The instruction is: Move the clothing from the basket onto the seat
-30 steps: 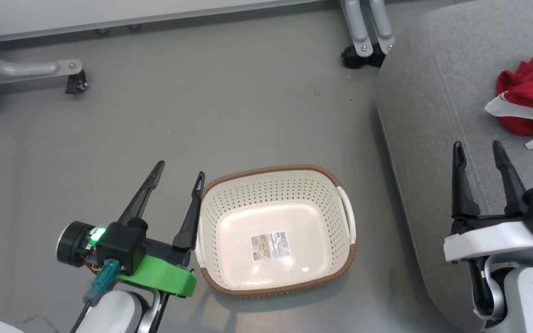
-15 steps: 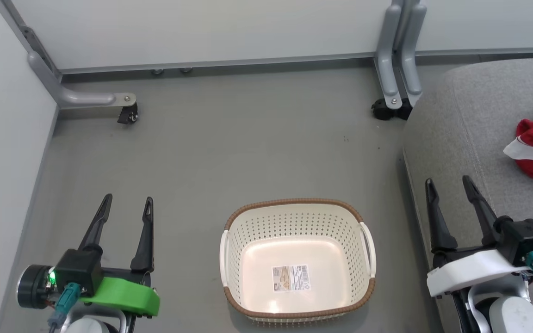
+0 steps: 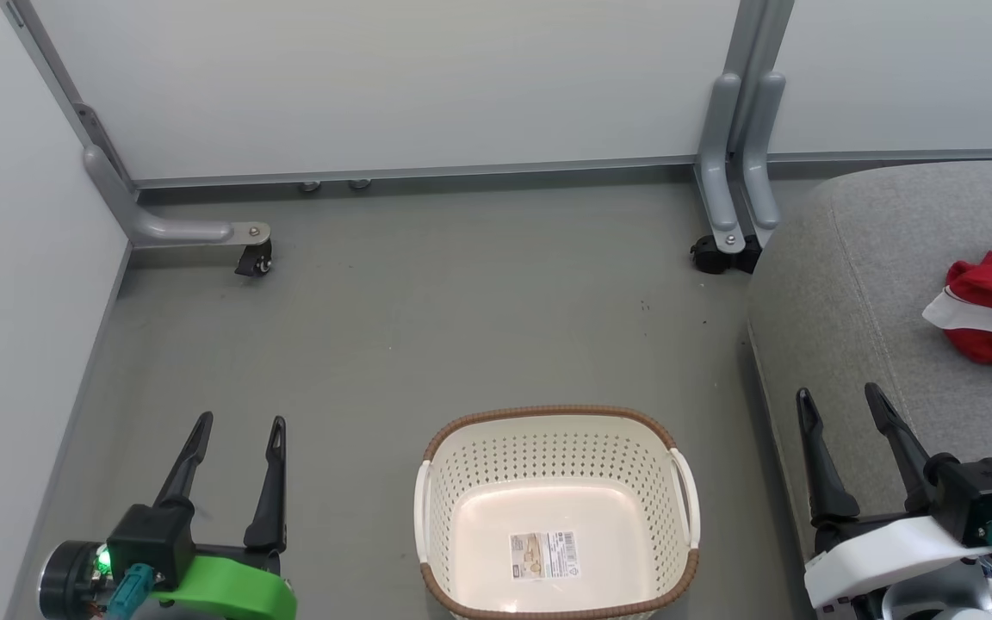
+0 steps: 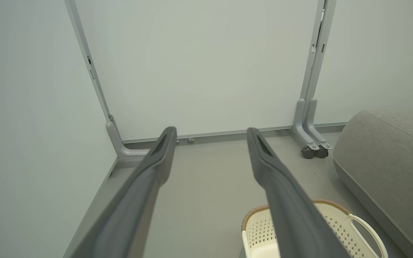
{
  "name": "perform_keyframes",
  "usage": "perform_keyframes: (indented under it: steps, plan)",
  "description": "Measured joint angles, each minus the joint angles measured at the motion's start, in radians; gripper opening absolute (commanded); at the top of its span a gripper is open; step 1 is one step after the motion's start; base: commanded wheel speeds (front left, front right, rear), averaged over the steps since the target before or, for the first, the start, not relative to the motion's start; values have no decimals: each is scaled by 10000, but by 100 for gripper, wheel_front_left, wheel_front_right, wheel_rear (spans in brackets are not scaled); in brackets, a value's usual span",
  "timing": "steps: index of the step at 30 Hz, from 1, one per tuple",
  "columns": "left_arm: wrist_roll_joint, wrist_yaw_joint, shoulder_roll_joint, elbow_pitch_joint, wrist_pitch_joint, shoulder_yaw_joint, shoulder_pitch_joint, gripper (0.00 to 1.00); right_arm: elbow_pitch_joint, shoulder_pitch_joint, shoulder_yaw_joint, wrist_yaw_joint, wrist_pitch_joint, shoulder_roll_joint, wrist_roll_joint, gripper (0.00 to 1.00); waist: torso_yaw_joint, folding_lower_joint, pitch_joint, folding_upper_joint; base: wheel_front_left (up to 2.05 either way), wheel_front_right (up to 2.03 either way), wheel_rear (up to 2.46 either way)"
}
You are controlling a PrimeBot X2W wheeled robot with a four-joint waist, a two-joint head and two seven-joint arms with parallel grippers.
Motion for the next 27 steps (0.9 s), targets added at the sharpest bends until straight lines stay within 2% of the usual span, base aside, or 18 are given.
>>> perform_keyframes:
  steps: [27]
  plan:
    - [922,-652,-640,717,2,800,111,100,-111,127,17,0,54,0,88,100,-11,0,-68,0,0,0,0]
